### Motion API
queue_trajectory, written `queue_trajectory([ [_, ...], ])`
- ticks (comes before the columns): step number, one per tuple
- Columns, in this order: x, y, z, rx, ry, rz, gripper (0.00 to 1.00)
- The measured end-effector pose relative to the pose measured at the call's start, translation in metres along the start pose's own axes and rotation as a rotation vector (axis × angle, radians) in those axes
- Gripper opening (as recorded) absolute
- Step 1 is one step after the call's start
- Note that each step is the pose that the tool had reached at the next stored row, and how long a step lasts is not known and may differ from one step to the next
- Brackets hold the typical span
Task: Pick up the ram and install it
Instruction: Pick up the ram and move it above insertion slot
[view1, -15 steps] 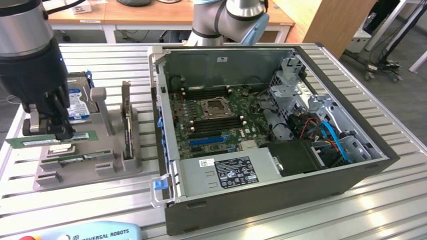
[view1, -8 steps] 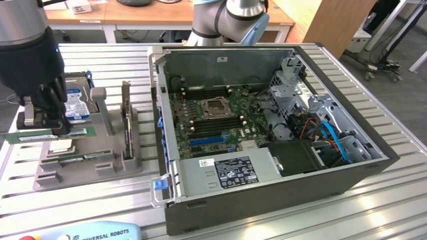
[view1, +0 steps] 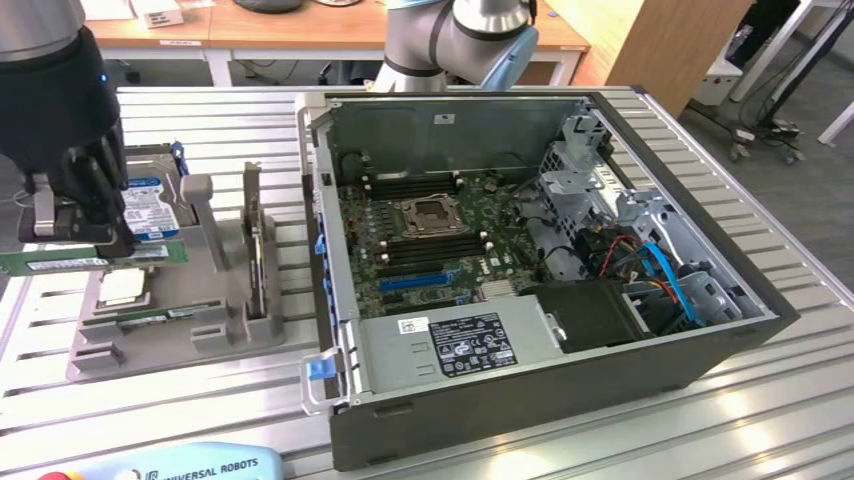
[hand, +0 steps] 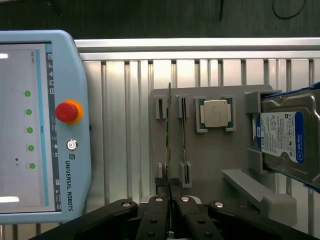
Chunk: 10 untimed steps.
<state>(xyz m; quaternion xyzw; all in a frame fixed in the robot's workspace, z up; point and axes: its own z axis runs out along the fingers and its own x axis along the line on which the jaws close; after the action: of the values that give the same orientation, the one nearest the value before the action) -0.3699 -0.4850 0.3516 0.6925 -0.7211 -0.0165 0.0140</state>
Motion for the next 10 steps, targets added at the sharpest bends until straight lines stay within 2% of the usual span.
queue_trajectory([
  [10,0.0,0.0008,-0.0192,0.0,-0.0005,0.013,0.11],
])
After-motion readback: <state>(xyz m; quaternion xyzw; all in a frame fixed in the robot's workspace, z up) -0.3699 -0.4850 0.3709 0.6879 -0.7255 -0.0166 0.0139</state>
